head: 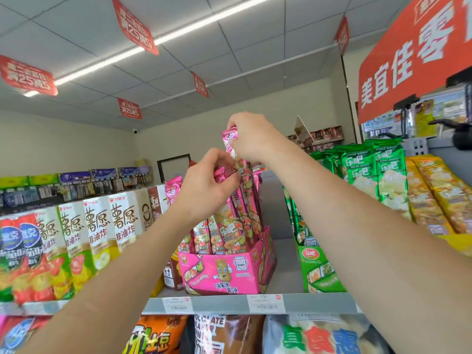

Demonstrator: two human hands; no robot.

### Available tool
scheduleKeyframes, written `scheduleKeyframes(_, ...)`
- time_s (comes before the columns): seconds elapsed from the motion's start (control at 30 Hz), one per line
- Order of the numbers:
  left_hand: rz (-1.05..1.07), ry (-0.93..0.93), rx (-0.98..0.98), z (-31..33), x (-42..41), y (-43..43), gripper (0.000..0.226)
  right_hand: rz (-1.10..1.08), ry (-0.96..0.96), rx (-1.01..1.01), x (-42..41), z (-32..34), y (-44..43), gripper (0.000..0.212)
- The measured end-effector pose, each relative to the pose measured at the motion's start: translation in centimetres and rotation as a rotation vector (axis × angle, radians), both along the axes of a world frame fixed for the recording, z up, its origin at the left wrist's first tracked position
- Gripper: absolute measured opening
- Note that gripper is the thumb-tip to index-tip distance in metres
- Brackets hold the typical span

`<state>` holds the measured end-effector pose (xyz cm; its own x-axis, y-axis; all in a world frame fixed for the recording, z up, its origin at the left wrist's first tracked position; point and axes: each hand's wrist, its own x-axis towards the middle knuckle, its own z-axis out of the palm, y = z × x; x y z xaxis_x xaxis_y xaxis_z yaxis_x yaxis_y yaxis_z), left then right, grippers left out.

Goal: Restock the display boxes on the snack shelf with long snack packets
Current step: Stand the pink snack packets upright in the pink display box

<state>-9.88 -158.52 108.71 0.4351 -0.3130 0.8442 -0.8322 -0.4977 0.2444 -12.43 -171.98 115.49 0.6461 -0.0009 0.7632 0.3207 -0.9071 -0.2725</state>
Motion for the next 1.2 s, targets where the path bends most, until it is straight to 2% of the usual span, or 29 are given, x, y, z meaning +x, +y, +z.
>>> scheduleKeyframes(0.2, 0.006, 0.028, 0.013, 0.1, 0.2, 0.0, 0.028, -0.013, -0.073, 0.072, 1.1, -1.4, -0.4, 0.03)
scheduleKeyframes(0.37, 0.019, -0.015, 0.088, 0.1, 0.2, -0.3, 0.055, 0.005, -0.073, 0.089, 1.9, -3.3, -0.1, 0.024)
scheduleKeyframes(0.47, 0.131, -0.102, 0.228, 0.6, 0.4, -0.3, 0.055, 0.072, -0.017, 0.129, 2.3, -4.4, -0.2, 0.025)
scheduleKeyframes(0.53, 0.12, -0.119, 0.314, 1.3, 0.6, -0.3, 0.05, 0.107, -0.007, 0.181, 2.5, -4.8, -0.5, 0.025)
scheduleKeyframes(0.67, 0.14, 0.047, 0.385, 1.9, 0.7, -0.2, 0.063, 0.115, 0.097, 0.231, 2.6, -5.0, -0.6, 0.03)
scheduleKeyframes(0.73, 0.19, 0.065, 0.428, 1.9, 0.9, -0.1, 0.048, 0.116, 0.192, 0.235, 2.7, -5.6, -0.5, 0.034)
scheduleKeyframes(0.8, 0.217, 0.057, 0.446, 1.8, 0.9, -0.1, 0.029, 0.17, 0.253, 0.37, 3.2, -6.7, -0.6, 0.034)
scheduleKeyframes(0.9, 0.254, 0.031, 0.48, 2.1, 1.0, -0.1, 0.03, 0.284, 0.126, 0.778, 4.2, -7.7, -0.6, 0.021)
scheduleKeyframes(0.97, 0.252, 0.036, 0.487, 2.3, 0.9, 0.1, 0.03, 0.274, 0.042, 0.944, 4.8, -7.9, -0.3, 0.022)
scheduleKeyframes(1.0, 0.249, 0.036, 0.484, 2.4, 0.8, 0.3, 0.033, 0.291, 0.076, 1.012, 5.0, -8.0, -0.2, 0.027)
scheduleKeyframes(1.07, 0.238, 0.034, 0.467, 2.3, 0.6, 0.7, 0.039, 0.357, 0.278, 1.116, 5.5, -8.0, 0.1, 0.034)
scheduleKeyframes(1.13, 0.206, 0.035, 0.441, 2.1, 0.7, 1.2, 0.04, 0.388, 0.486, 1.154, 5.6, -7.9, 0.2, 0.029)
scheduleKeyframes(1.2, 0.19, 0.023, 0.426, 2.0, 0.8, 1.4, 0.041, 0.395, 0.569, 1.175, 5.7, -7.8, 0.1, 0.027)
